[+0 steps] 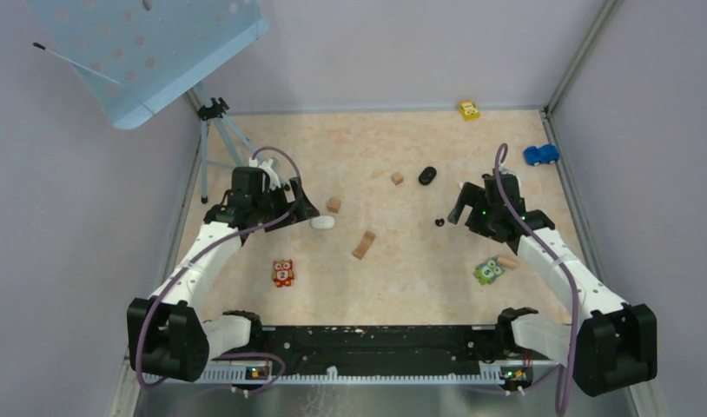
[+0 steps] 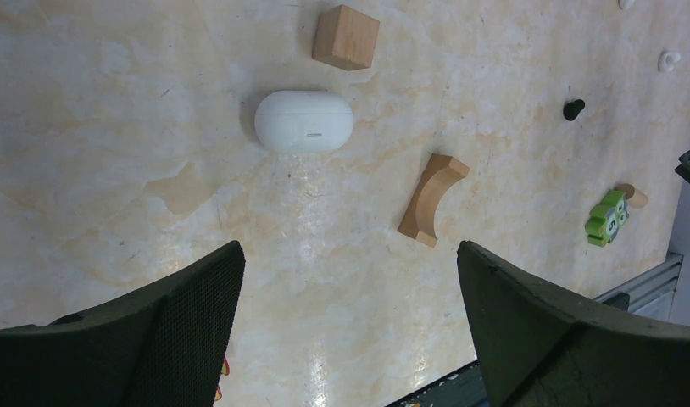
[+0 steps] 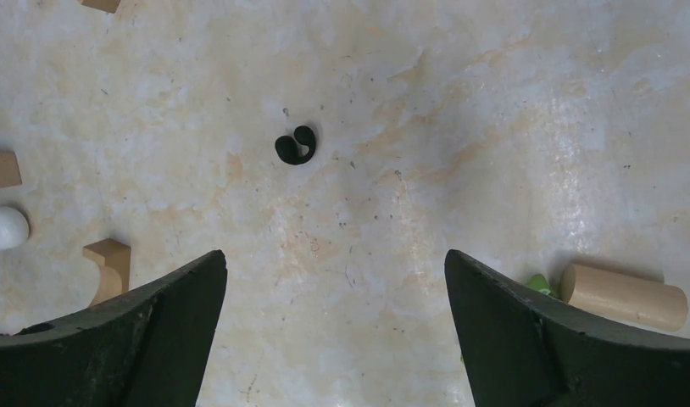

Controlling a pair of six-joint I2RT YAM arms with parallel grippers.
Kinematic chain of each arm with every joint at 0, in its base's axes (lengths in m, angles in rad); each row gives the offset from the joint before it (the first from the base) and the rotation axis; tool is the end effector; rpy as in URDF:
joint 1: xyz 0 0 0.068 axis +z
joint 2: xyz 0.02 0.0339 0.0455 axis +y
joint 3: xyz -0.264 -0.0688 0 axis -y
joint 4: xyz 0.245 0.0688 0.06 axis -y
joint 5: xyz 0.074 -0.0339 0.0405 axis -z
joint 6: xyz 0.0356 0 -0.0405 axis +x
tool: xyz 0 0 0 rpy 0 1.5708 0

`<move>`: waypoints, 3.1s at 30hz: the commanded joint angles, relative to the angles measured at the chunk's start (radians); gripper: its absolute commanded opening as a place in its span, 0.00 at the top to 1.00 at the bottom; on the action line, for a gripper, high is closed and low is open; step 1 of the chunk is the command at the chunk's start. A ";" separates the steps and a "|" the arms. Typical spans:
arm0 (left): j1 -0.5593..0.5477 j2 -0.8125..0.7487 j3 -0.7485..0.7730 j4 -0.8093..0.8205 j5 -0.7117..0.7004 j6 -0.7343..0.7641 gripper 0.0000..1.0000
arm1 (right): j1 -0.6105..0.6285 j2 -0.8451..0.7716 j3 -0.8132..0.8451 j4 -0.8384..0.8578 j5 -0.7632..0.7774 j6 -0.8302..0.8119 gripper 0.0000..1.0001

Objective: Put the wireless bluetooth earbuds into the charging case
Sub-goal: Pick up the charging case from the center of the board.

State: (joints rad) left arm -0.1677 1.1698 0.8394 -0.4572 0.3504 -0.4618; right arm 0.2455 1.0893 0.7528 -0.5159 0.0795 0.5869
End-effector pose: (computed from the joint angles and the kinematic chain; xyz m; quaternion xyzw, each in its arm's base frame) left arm 0.2385 -0.0528 0.2577 -0.0675 0.9101 -0.2695 0.3075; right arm 0.2149 0.0509 0.2408 0.1727 0.9195 0.1080 0.3363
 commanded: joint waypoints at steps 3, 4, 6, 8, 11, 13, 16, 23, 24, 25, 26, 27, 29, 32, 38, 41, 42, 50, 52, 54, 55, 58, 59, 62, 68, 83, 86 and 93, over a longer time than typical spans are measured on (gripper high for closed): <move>-0.015 -0.004 -0.021 0.013 -0.018 -0.023 0.01 | -0.007 -0.058 -0.028 0.052 -0.008 0.002 0.03; -0.020 0.000 -0.024 0.015 -0.025 -0.028 0.01 | -0.006 -0.063 -0.031 0.053 -0.006 0.002 0.03; -0.031 0.004 -0.025 0.015 -0.044 -0.035 0.01 | -0.007 -0.066 -0.033 0.053 -0.004 0.004 0.03; -0.044 0.018 -0.013 -0.004 -0.117 -0.069 0.01 | -0.007 -0.064 -0.033 0.052 -0.007 0.007 0.03; -0.063 0.066 0.029 -0.068 -0.239 -0.136 0.01 | -0.007 -0.060 -0.029 0.045 -0.012 0.007 0.03; -0.092 0.110 0.068 -0.122 -0.327 -0.197 0.01 | -0.007 -0.061 -0.029 0.040 -0.010 0.007 0.03; -0.172 0.184 0.143 -0.209 -0.498 -0.317 0.01 | -0.007 -0.068 -0.025 0.031 -0.008 0.007 0.03; -0.308 0.396 0.317 -0.343 -0.619 -0.593 0.01 | -0.006 -0.096 -0.024 -0.004 0.003 0.011 0.04; -0.310 0.423 0.341 -0.363 -0.626 -0.630 0.02 | -0.007 -0.099 -0.025 -0.010 0.005 0.011 0.04; -0.310 0.452 0.359 -0.382 -0.629 -0.659 0.03 | -0.006 -0.101 -0.026 -0.018 0.004 0.011 0.04; -0.310 0.475 0.375 -0.392 -0.632 -0.679 0.04 | -0.006 -0.103 -0.026 -0.024 0.003 0.010 0.04; -0.311 0.500 0.392 -0.406 -0.635 -0.698 0.06 | -0.006 -0.104 -0.027 -0.028 0.002 0.011 0.04; -0.310 0.537 0.420 -0.424 -0.654 -0.730 0.12 | -0.007 -0.111 -0.029 -0.037 0.005 0.011 0.04; -0.310 0.593 0.446 -0.412 -0.649 -0.763 0.14 | -0.007 -0.116 -0.031 -0.041 0.008 0.011 0.04; -0.315 0.660 0.476 -0.407 -0.616 -0.791 0.16 | -0.007 -0.117 -0.026 -0.049 0.008 0.011 0.04; -0.316 0.657 0.462 -0.383 -0.626 -0.791 0.16 | -0.007 -0.113 -0.032 -0.044 0.004 0.012 0.04; -0.314 0.658 0.459 -0.377 -0.628 -0.784 0.17 | -0.006 -0.111 -0.035 -0.039 0.001 0.015 0.04; -0.315 0.721 0.498 -0.371 -0.656 -0.748 0.21 | -0.007 -0.079 -0.036 -0.017 -0.034 0.036 0.05; -0.313 0.724 0.495 -0.346 -0.655 -0.717 0.21 | -0.008 -0.082 -0.035 -0.019 -0.031 0.037 0.05; -0.308 0.721 0.481 -0.310 -0.631 -0.681 0.20 | -0.006 -0.085 -0.036 -0.023 -0.029 0.035 0.05; -0.307 0.718 0.478 -0.303 -0.632 -0.672 0.21 | -0.007 -0.087 -0.038 -0.025 -0.027 0.033 0.05; -0.308 0.706 0.461 -0.267 -0.650 -0.623 0.23 | -0.007 -0.089 -0.039 -0.032 -0.025 0.034 0.04; -0.306 0.700 0.455 -0.240 -0.647 -0.586 0.22 | -0.006 -0.089 -0.041 -0.033 -0.025 0.034 0.05; -0.295 0.697 0.447 -0.180 -0.619 -0.453 0.17 | -0.006 -0.088 -0.048 -0.025 -0.031 0.034 0.05; -0.258 0.686 0.426 -0.088 -0.494 -0.275 0.14 | -0.007 -0.086 -0.053 -0.010 -0.039 0.040 0.05; -0.269 0.612 0.360 -0.070 -0.420 -0.159 0.19 | -0.006 -0.104 -0.085 0.016 -0.058 0.049 0.05; -0.275 0.589 0.316 -0.035 -0.433 -0.166 0.22 | -0.007 -0.092 -0.082 0.018 -0.064 0.050 0.05; -0.296 0.613 0.322 -0.060 -0.505 -0.192 0.28 | -0.007 -0.095 -0.071 0.020 -0.065 0.048 0.05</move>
State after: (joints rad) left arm -0.4480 1.7996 1.1610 -0.5301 -0.1005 -0.6353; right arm 0.2455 1.0061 0.6720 -0.5354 0.0204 0.6304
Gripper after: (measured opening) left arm 0.734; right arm 0.954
